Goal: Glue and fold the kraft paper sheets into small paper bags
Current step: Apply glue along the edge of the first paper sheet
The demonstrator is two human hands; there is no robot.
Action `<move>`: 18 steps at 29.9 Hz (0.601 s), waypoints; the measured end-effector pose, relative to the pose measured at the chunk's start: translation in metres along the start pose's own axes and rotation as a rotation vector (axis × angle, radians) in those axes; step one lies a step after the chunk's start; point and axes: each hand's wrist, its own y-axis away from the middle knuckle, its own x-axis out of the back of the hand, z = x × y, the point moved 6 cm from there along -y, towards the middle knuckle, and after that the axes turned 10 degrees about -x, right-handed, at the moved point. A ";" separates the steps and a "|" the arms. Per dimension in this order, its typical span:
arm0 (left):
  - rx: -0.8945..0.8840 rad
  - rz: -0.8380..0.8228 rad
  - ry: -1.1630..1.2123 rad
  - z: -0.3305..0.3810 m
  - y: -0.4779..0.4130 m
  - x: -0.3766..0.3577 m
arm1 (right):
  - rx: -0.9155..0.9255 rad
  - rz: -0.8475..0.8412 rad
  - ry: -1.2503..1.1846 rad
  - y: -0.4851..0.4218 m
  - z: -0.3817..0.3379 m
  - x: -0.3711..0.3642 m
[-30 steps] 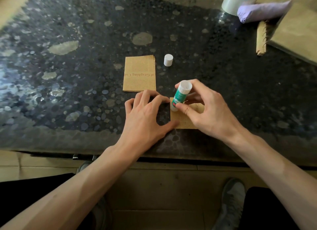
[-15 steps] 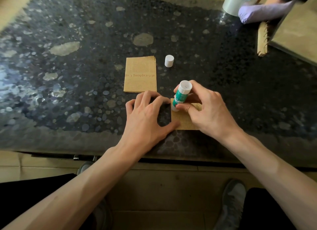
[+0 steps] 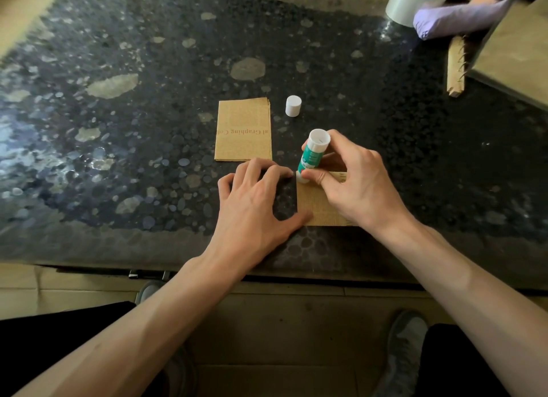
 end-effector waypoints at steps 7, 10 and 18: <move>0.003 0.014 0.009 0.000 0.000 0.001 | 0.001 0.017 0.013 -0.002 0.000 0.000; 0.002 0.013 0.008 0.000 0.000 0.000 | -0.002 0.024 0.013 -0.002 0.001 -0.001; -0.001 0.001 0.009 0.000 -0.001 0.000 | 0.028 0.061 -0.031 -0.001 0.002 -0.002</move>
